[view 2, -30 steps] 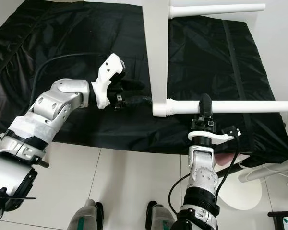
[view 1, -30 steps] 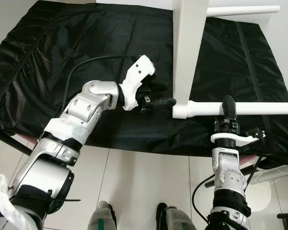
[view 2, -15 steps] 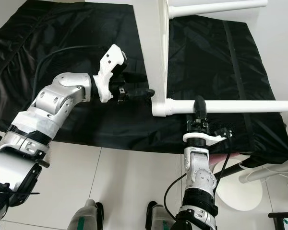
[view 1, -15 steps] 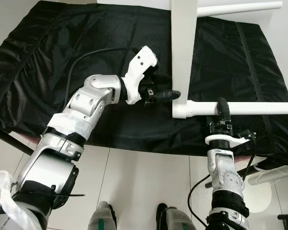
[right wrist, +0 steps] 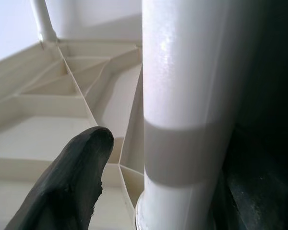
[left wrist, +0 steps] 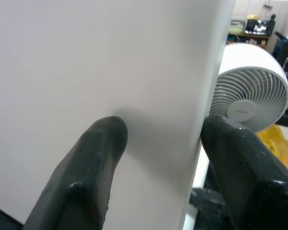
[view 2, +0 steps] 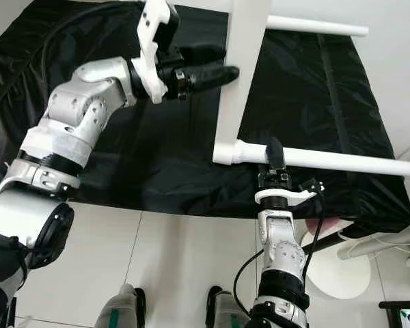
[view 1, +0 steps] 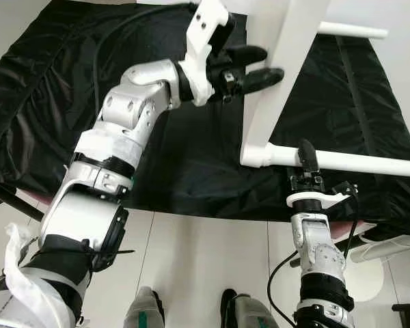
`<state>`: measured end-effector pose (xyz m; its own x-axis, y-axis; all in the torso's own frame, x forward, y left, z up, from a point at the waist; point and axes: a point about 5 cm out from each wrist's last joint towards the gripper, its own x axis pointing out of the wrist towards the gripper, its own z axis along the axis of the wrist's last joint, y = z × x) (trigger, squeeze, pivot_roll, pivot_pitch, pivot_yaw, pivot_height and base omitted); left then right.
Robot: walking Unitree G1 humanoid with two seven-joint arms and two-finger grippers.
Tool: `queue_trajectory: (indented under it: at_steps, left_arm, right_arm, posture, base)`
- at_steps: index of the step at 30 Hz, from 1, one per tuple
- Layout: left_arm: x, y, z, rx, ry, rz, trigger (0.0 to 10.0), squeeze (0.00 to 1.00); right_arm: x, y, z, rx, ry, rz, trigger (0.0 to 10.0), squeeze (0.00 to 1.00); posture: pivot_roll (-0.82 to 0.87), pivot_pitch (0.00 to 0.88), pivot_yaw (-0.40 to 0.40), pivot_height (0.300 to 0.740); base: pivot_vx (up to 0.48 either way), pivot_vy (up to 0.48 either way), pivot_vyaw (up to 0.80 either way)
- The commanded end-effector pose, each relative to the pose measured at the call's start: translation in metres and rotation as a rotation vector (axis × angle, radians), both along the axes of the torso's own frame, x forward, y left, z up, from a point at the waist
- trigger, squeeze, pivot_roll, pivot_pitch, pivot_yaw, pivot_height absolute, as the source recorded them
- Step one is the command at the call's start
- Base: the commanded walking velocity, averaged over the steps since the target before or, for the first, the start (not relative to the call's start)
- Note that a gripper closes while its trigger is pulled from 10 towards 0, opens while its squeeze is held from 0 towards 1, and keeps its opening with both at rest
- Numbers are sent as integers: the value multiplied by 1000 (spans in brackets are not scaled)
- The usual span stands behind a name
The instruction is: Building children table
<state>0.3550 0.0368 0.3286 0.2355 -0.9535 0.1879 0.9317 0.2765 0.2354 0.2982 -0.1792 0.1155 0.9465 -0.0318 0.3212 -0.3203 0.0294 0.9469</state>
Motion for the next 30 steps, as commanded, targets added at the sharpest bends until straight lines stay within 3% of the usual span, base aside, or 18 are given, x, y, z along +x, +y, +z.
queue_trajectory:
  at_steps: [1, 3, 6, 8, 9, 13, 14, 21, 25, 30]
  left_arm:
    - [8, 3, 6, -59, 21, 146, 10000, 0]
    - [9, 3, 7, -62, 18, 152, 10000, 0]
    - [9, -3, 11, -73, 12, 140, 10000, 0]
    - [9, -4, 12, -75, 12, 137, 10000, 0]
    - [9, -5, 13, -77, 7, 136, 10000, 0]
    - [9, -8, 14, -80, 3, 134, 10000, 0]
    - [9, -9, 15, -83, 4, 133, 10000, 0]
    - [10, -12, 17, -88, 2, 130, 10000, 0]
    - [11, -12, 18, -91, -6, 133, 10000, 0]
    - [12, -12, 18, -93, -6, 135, 10000, 0]
  right_arm:
    - [-11, 28, -20, 117, 62, 41, 10000, 0]
    - [-12, 28, -20, 119, 63, 40, 10000, 0]
    - [-33, 28, -21, 119, 59, 45, 10000, 0]
    - [-38, 28, -21, 117, 58, 47, 10000, 0]
    - [-41, 29, -21, 117, 67, 47, 10000, 1000]
    - [-48, 28, -19, 127, 76, 50, 10000, 1000]
    - [-54, 29, -15, 114, 66, 65, 10000, 0]
    - [-69, 30, -2, 65, 31, 95, 10000, 0]
    - [-87, 26, 3, 23, 9, 131, 10000, 0]
    - [-91, 24, 4, 6, 18, 134, 10000, 0]
  posture:
    - [113, 165, -15, 740]
    - [113, 165, -15, 740]
    - [102, 168, -20, 740]
    - [101, 169, -20, 740]
    - [100, 169, -20, 740]
    - [99, 170, -23, 740]
    - [98, 173, -27, 740]
    - [94, 170, -30, 740]
    - [89, 171, -33, 740]
    - [89, 171, -33, 740]
  base:
    - [0, 0, 0]
    - [0, 0, 0]
    - [0, 0, 0]
    - [0, 0, 0]
    - [0, 0, 0]
    - [0, 0, 0]
    - [0, 0, 0]
    - [0, 0, 0]
    - [0, 0, 0]
    - [0, 0, 0]
